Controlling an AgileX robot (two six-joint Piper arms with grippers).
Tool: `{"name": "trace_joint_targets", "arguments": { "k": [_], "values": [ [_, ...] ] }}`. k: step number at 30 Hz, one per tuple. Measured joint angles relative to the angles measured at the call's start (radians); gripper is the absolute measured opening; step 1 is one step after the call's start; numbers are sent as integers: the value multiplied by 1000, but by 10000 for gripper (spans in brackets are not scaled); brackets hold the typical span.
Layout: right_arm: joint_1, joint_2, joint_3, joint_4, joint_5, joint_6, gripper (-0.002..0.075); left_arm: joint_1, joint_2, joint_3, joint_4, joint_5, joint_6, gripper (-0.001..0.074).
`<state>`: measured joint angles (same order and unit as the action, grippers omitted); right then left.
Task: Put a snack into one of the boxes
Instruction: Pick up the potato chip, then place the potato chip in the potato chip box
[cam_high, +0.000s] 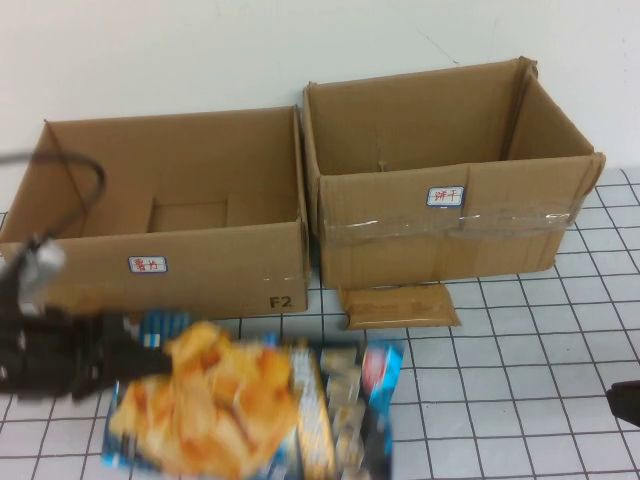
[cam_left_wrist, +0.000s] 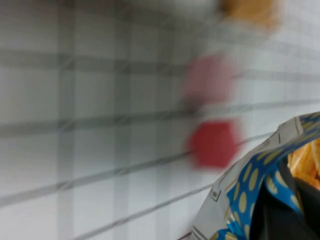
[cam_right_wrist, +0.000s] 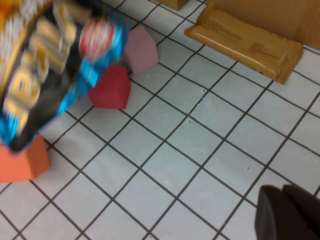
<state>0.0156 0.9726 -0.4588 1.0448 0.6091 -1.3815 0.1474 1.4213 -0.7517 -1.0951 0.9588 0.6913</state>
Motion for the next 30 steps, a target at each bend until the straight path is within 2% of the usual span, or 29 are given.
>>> {"name": "trace_joint_targets", "arguments": {
  "k": [11, 22, 28, 30],
  "values": [
    [0, 0, 0, 1, 6, -2, -1, 0, -43, -238, -259, 60, 4, 18],
    [0, 0, 0, 8, 19, -2, -1, 58, 19, -535, -274, -104, -3, 17],
    [0, 0, 0, 17, 19, -2, -1, 76, 121, -576, -264, -282, 41, 19],
    [0, 0, 0, 17, 19, -2, -1, 77, 159, -576, -263, -313, 63, 42]
  ]
}}
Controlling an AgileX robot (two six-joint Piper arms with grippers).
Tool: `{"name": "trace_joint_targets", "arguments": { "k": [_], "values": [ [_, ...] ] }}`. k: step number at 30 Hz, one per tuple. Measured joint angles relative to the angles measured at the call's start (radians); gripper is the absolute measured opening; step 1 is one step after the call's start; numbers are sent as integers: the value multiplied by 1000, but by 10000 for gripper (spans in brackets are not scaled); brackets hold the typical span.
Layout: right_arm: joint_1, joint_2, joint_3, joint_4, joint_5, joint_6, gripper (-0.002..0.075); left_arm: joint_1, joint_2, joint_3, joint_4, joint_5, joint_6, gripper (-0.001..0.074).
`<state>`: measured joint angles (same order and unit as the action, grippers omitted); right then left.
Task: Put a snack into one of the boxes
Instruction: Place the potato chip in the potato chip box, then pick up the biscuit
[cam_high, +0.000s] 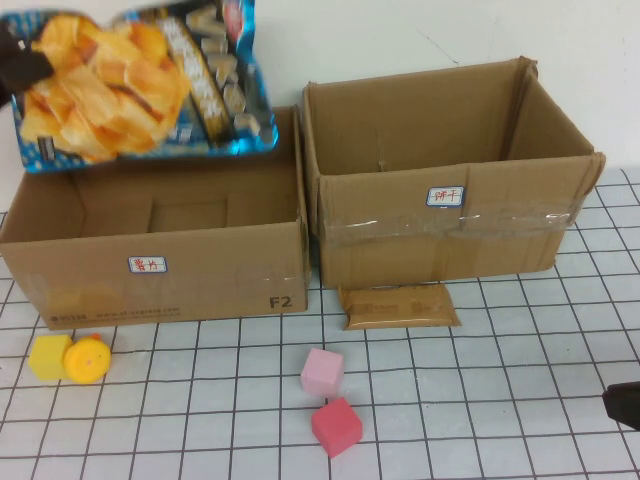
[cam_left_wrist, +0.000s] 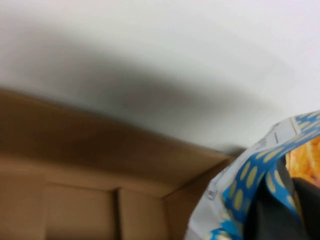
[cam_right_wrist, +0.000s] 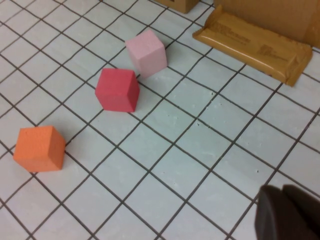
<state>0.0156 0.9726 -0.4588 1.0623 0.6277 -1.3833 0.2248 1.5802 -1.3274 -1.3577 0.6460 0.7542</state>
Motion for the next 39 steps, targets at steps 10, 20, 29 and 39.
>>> {"name": "trace_joint_targets", "arguments": {
  "k": [10, 20, 29, 39],
  "values": [
    [0, 0, 0, 2, 11, -56, -1, 4, 75, -7, -2, -56, 81, 645],
    [0, 0, 0, 2, -40, -108, -1, 12, -100, -32, 241, 72, 29, 254],
    [0, 0, 0, 181, -153, -310, 0, 12, -386, 16, 495, 94, -54, 7],
    [0, 162, 0, 553, -46, -658, 27, 3, -723, 441, 384, 103, 12, 0]
  ]
}}
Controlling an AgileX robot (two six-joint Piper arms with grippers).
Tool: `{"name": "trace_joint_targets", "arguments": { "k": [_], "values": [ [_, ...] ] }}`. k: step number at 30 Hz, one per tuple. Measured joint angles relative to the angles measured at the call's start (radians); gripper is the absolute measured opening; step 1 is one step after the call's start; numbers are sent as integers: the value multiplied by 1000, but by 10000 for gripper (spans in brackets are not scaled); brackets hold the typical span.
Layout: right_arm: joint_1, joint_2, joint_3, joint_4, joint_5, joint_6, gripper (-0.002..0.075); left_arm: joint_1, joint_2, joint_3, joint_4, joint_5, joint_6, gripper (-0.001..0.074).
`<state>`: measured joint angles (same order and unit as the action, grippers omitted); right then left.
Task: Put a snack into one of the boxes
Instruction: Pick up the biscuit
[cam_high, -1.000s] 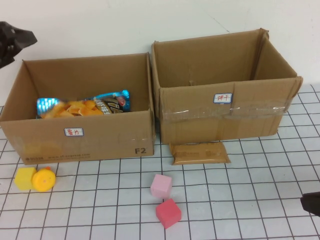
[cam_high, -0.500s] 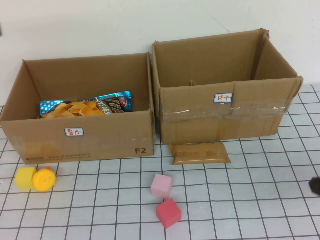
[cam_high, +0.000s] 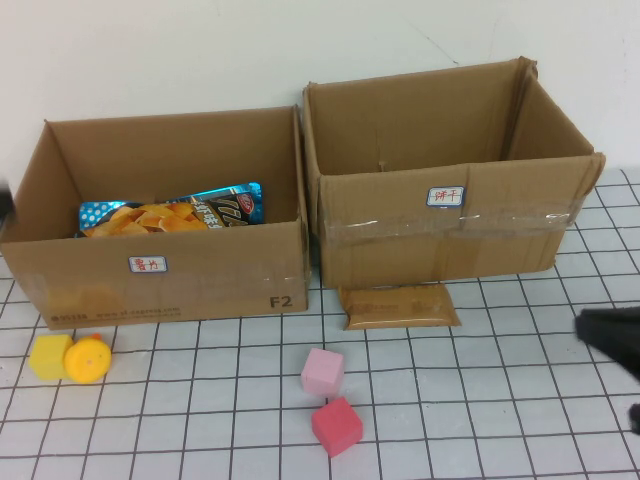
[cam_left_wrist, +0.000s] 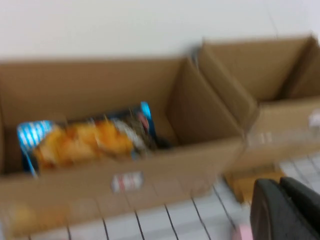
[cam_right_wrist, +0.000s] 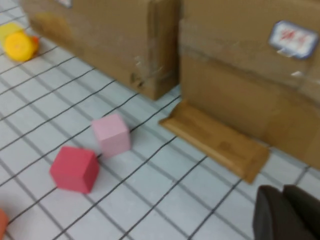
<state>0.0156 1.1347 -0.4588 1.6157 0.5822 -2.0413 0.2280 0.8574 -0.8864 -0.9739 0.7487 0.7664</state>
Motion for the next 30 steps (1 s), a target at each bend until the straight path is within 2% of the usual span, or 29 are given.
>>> {"name": "trace_joint_targets", "arguments": {
  "k": [5, 10, 16, 26, 30],
  "values": [
    [7, 133, -4, 46, 23, -109, 139, -18, -129, 175, -2, 0, 45, 0],
    [99, 236, -56, 63, -20, -135, 249, -20, -302, 275, -3, -38, 111, 0],
    [284, 392, -162, 86, -245, -195, 269, -20, -468, 329, -8, -83, 178, 0],
    [307, 627, -355, 99, -342, -201, 277, -20, -494, 335, -14, -87, 170, 0],
    [307, 686, -415, 101, -348, -188, 349, -20, -494, 335, -4, -75, 170, -1]
  ]
}}
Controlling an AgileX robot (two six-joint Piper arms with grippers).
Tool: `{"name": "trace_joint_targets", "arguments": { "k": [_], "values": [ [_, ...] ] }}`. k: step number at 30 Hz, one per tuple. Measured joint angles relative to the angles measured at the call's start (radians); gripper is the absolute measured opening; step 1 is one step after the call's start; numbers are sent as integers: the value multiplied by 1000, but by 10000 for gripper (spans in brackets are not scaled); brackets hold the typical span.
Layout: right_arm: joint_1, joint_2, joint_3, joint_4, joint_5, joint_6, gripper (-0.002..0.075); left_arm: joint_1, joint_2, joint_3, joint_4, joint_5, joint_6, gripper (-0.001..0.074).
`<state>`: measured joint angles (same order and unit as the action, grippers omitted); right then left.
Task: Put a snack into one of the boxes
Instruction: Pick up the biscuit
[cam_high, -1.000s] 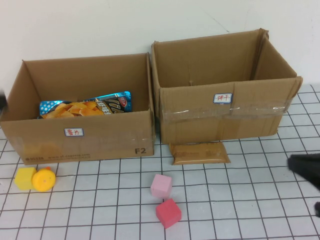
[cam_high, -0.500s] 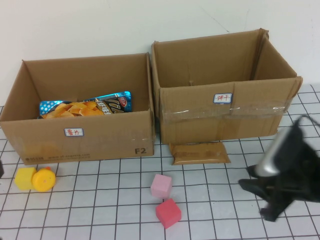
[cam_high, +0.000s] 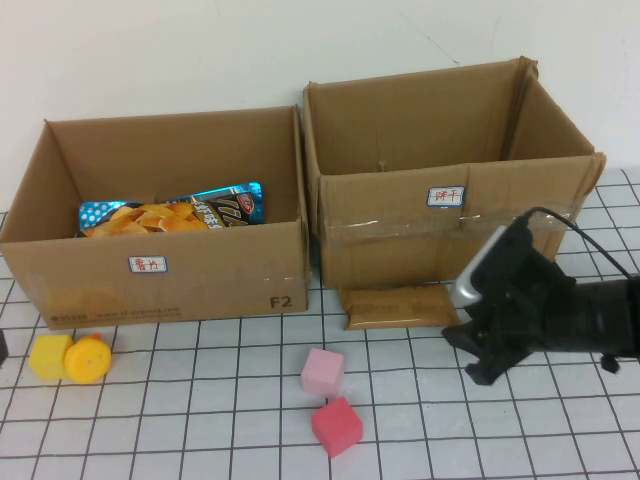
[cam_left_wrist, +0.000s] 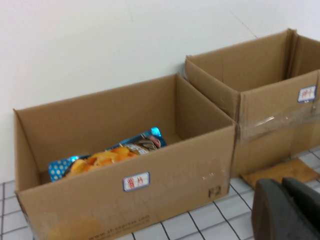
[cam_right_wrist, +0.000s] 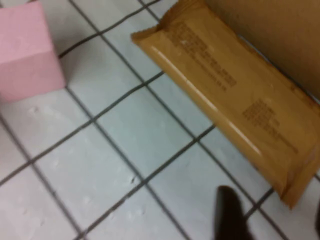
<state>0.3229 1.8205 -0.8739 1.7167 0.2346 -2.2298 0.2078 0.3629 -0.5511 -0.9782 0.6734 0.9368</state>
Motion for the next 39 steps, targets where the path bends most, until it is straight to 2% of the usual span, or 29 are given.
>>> {"name": "trace_joint_targets", "arguments": {
  "k": [4, 7, 20, 27, 32, 36, 39],
  "values": [
    [0, 48, -42, 0, 0, 42, 454, 0, 0, 0, 2, 28, 0, 0],
    [0, 73, -58, 0, 0, 65, 487, 0, 0, 0, 2, 44, -2, -1],
    [0, 117, -85, 1, -18, 45, 501, 0, 0, 0, 6, 78, -31, -1],
    [2, 164, -142, 1, 65, 32, 501, 0, 0, 0, 8, 87, -31, 0],
    [2, 181, -146, 1, 38, 34, 501, 0, 0, 0, 8, 97, -35, -1],
    [2, 185, -146, 1, 47, 93, 501, 0, 0, 0, 8, 97, -35, -1],
    [2, 186, -146, 1, 140, 142, 501, 0, 0, 0, 8, 97, -35, -1]
  ]
}}
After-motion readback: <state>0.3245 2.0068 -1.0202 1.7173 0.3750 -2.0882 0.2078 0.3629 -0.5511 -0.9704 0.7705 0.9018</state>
